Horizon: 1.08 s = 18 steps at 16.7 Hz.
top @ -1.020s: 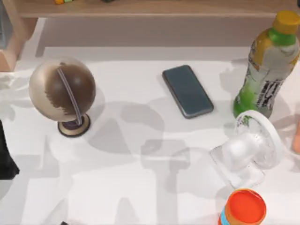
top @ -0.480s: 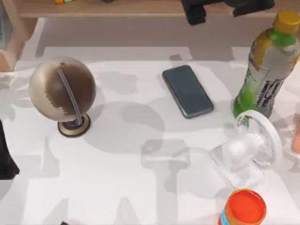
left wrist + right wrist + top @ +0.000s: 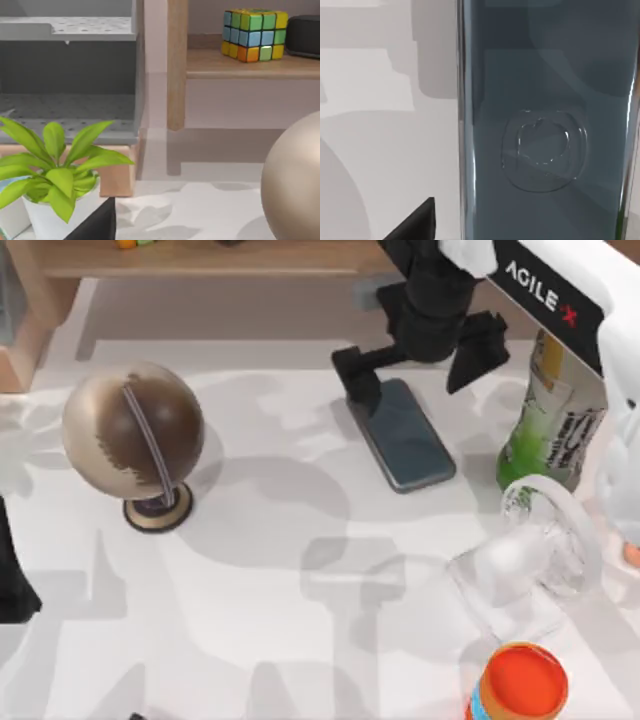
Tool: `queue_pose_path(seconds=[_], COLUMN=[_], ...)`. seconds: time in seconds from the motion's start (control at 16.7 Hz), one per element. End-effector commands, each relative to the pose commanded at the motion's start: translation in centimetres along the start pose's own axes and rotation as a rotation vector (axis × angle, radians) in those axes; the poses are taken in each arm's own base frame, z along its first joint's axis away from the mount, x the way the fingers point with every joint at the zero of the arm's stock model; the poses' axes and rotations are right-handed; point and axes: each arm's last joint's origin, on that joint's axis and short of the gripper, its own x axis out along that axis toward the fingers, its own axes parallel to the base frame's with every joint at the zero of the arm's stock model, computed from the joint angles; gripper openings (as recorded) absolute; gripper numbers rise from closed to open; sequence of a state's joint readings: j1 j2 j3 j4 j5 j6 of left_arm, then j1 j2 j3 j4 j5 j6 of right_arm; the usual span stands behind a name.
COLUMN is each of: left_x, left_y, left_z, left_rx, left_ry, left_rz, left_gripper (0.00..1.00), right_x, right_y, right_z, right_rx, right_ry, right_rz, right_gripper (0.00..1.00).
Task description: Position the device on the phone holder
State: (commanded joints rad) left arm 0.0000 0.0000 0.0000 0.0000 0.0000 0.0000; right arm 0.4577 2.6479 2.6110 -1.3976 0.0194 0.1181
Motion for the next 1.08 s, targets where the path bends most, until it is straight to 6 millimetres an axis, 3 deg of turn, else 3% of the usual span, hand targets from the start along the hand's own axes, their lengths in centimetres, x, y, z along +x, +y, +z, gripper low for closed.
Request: queue_pose_path(seconds=[0.48,0.96,1.08], left_x=[0.0,0.0,0.0], left_y=[0.0,0.0,0.0], left_z=[0.0,0.0,0.0], left_rx=[0.0,0.0,0.0], left_ry=[0.0,0.0,0.0], left_rz=[0.0,0.0,0.0], left_gripper=[1.0,1.0,1.0], right_x=[0.9,7.5,8.3], right_y=[-0.1,0.1,0.1], right_z=[0.1,0.0,-0.1], right_rx=[0.002,0.0,0.0], right_ry=[0.011,0.008,0.008], right_rz=[-0.001,-0.001,-0.001], right_gripper=[1.0,1.0,1.0])
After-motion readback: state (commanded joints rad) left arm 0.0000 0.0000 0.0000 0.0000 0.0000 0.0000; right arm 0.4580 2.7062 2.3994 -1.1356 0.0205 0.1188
